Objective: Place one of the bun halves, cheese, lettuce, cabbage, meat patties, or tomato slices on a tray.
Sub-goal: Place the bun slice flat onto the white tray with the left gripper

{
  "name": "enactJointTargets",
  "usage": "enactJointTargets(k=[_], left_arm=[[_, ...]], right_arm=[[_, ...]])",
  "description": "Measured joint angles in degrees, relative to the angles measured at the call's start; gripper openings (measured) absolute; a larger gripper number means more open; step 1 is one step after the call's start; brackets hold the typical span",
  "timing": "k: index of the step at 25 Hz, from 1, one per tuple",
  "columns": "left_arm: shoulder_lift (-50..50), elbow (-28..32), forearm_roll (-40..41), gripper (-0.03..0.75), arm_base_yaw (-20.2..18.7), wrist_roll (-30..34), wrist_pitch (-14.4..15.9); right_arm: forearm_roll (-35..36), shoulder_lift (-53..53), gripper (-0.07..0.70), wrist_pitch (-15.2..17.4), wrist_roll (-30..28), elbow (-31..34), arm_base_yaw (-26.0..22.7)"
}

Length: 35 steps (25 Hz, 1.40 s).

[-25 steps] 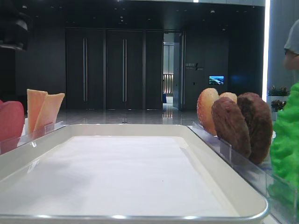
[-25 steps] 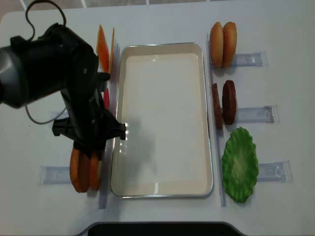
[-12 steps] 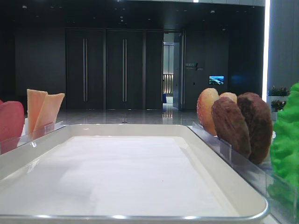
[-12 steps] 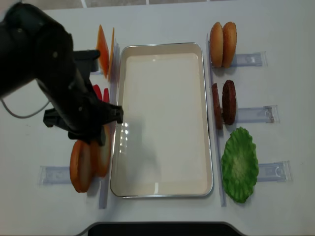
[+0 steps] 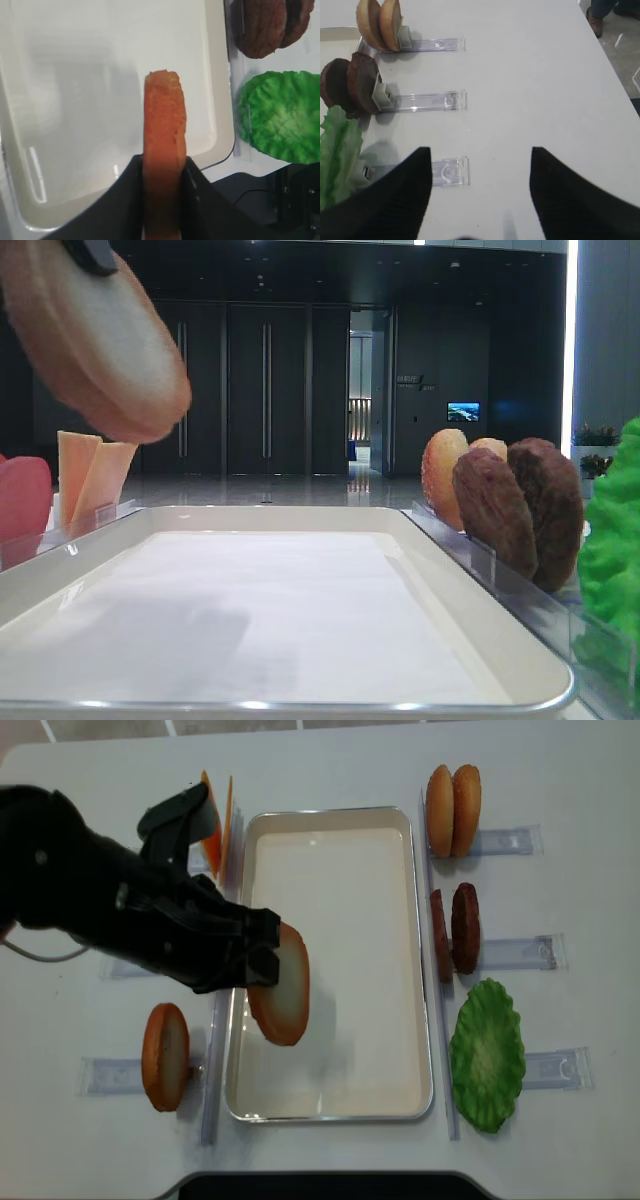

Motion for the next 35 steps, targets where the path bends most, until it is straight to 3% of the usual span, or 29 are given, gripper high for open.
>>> enactJointTargets(k=[5,9,18,31,35], left_arm=[[0.0,6.0,-11.6,0.141,2.0,11.7,-9.6],[1.5,8.2,-22.0,0.141,2.4,22.6,-13.5],[10.9,8.3,-39.0,0.141,4.2,41.1,-13.9],[17.8,8.3,-42.9,0.141,5.2,44.5,-15.0],[18.5,8.3,-45.8,0.141,5.2,49.5,-15.0]], right_arm=[[0.0,0.0,0.412,0.0,0.0,0.0,0.0],[0.0,0.0,0.412,0.0,0.0,0.0,0.0],[0.0,0.0,0.412,0.0,0.0,0.0,0.0],[0.0,0.0,0.412,0.0,0.0,0.0,0.0],[0.0,0.0,0.412,0.0,0.0,0.0,0.0]])
